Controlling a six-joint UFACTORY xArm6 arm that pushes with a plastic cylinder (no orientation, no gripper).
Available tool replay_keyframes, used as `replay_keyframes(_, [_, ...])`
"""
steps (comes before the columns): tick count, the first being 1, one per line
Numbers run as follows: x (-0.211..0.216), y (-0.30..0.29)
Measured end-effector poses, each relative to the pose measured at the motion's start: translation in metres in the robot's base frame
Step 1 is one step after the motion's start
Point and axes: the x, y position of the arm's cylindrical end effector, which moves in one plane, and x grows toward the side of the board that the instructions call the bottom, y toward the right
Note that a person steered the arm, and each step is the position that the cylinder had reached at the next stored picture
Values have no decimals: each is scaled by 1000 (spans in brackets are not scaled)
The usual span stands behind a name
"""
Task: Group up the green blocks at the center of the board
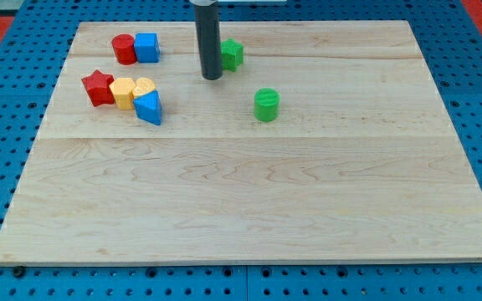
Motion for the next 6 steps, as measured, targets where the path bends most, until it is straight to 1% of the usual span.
replay_keyframes(2, [0, 0])
replay_keyframes(3, [-2, -27])
replay_keyframes(5, [-3, -30])
replay_keyframes(6, [-30, -30])
